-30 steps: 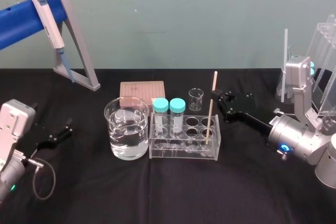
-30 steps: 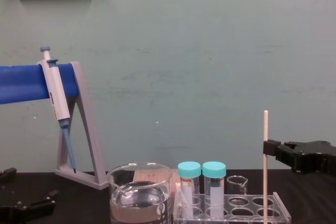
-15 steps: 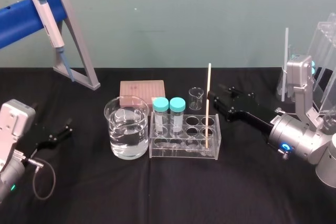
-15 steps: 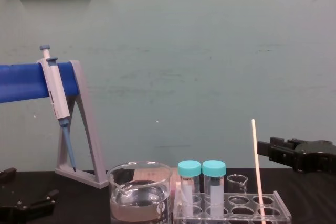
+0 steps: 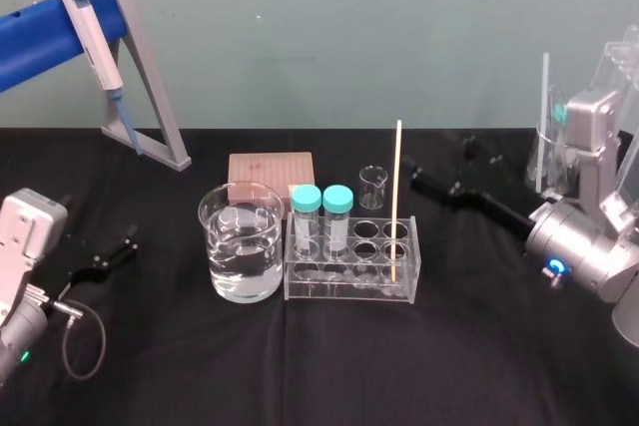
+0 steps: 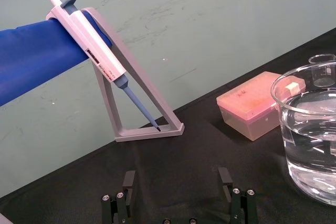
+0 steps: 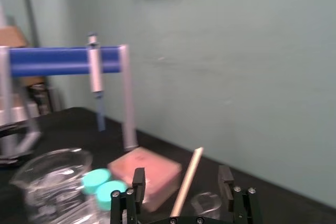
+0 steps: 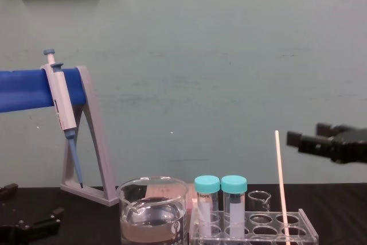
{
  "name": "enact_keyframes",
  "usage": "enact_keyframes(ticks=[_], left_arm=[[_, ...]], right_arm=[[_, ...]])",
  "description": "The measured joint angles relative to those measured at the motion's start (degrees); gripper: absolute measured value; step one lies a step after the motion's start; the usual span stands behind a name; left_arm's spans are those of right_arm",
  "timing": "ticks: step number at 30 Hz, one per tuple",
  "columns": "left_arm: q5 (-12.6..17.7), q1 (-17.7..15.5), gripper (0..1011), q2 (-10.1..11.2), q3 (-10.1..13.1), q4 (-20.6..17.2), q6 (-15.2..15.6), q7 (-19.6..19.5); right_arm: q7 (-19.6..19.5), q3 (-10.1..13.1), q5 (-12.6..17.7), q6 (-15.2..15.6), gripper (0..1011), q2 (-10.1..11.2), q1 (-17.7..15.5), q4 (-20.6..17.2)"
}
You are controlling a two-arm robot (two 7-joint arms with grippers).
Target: Hold the thermometer with one hand and immerse one end into the beaker, then reinsert it into the test tube rack.
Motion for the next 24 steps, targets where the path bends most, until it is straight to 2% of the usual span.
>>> enact_keyframes(ticks=[1, 3, 4, 5, 7, 11, 13, 14, 17, 21, 24], left_arm=[[0.00, 0.00, 1004, 0.00, 0.00, 0.00, 0.00, 0.00], [0.00, 0.00, 1004, 0.00, 0.00, 0.00, 0.00, 0.00], [0.00, 0.00, 1004, 0.00, 0.00, 0.00, 0.00, 0.00], [0.00, 0.00, 1004, 0.00, 0.00, 0.00, 0.00, 0.00], [0.00, 0.00, 1004, 0.00, 0.00, 0.00, 0.00, 0.00], [0.00, 0.00, 1004, 0.00, 0.00, 0.00, 0.00, 0.00], [0.00, 0.00, 1004, 0.00, 0.00, 0.00, 0.00, 0.00], [0.00, 0.00, 1004, 0.00, 0.00, 0.00, 0.00, 0.00], [0.00, 0.00, 1004, 0.00, 0.00, 0.00, 0.00, 0.00], [0.00, 0.00, 1004, 0.00, 0.00, 0.00, 0.00, 0.00], [0.00, 0.00, 1004, 0.00, 0.00, 0.00, 0.00, 0.00]], right_arm=[[-2.28, 0.57, -1.20, -0.38, 901, 0.08, -0.66, -1.24], [-5.29, 1.26, -3.04, -0.88, 932, 0.06, -1.50, -2.65], [-8.61, 2.02, -4.82, -1.14, 958, -0.12, -2.49, -3.86], [-10.34, 2.33, -5.85, -1.21, 992, -0.27, -2.90, -4.35], [-15.30, 3.16, -8.82, -1.27, 1003, -0.78, -4.22, -5.53], [-20.86, 3.85, -12.29, -0.91, 1003, -1.73, -5.56, -6.29], [-25.12, 4.03, -15.10, -0.53, 1003, -3.31, -6.53, -5.98], [-25.12, 4.03, -15.10, -0.53, 1003, -3.31, -6.53, -5.98], [-27.72, 3.55, -17.37, -1.01, 1003, -5.40, -6.96, -3.94], [-27.92, 2.83, -18.04, -1.98, 1003, -7.64, -6.80, -0.85], [-27.91, 2.69, -18.31, -2.24, 1003, -8.49, -6.70, 0.24]])
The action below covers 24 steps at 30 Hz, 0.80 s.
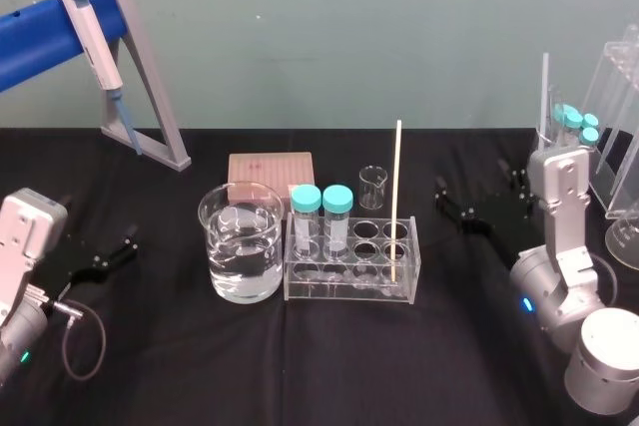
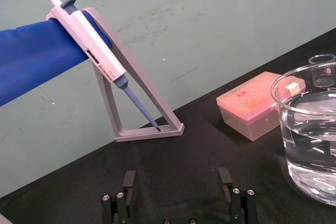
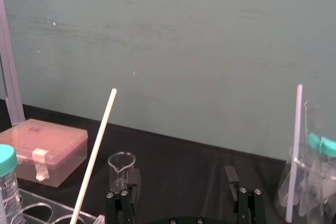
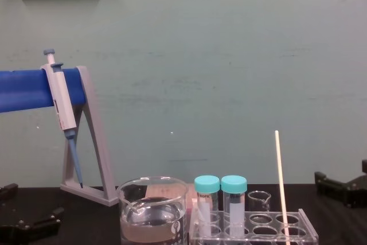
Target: Hold the thermometer with one hand and immerse one end into the beaker, then reinsert it into the test tube rack.
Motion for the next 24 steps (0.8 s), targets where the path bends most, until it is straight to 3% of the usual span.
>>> enact_keyframes(ticks=[4, 24], left_arm=[[0.00, 0.00, 1004, 0.00, 0.00, 0.00, 0.00, 0.00], [0.00, 0.00, 1004, 0.00, 0.00, 0.00, 0.00, 0.00]], right_arm=[[-0.02, 0.21, -0.28, -0.30, 1003, -1.19, 0.05, 1.38], [0.04, 0.04, -0.21, -0.31, 1003, -0.91, 0.14, 1.13]])
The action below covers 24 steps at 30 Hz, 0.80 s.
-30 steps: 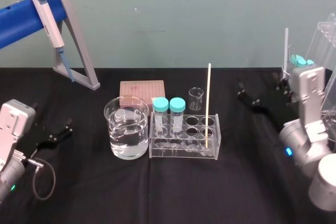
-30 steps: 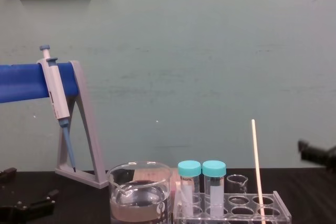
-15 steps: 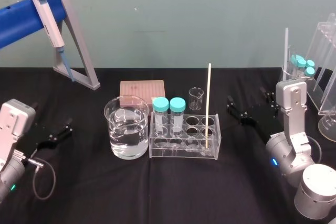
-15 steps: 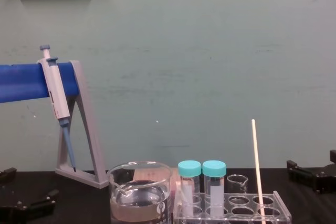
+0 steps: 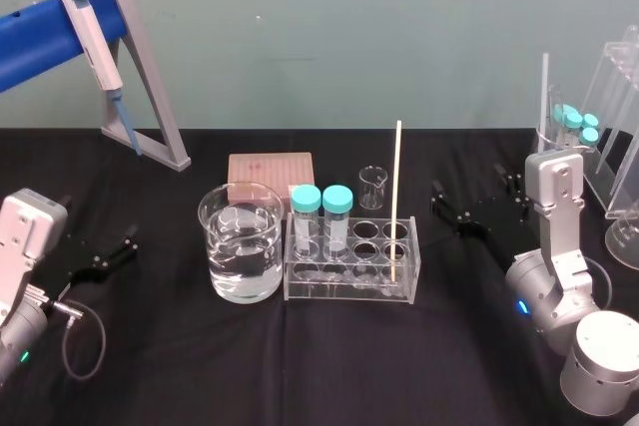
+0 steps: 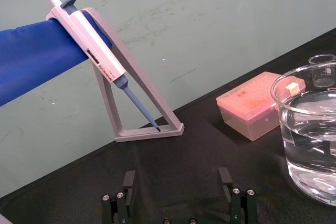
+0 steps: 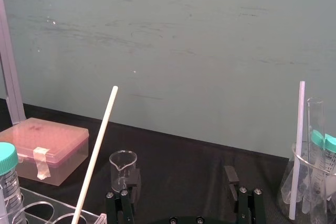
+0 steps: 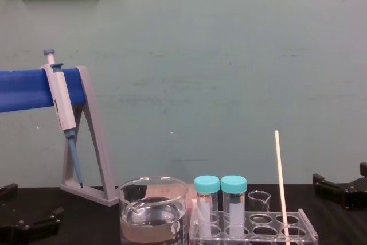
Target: Hold the thermometer with one hand and immerse one end into the beaker, then reinsert it into the test tube rack.
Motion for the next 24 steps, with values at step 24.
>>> enact_keyframes(ticks=[24], left_arm=[[0.00, 0.00, 1004, 0.00, 0.00, 0.00, 0.00, 0.00]], right_arm=[[0.06, -0.04, 0.07, 0.03, 1003, 0.08, 0.00, -0.08]])
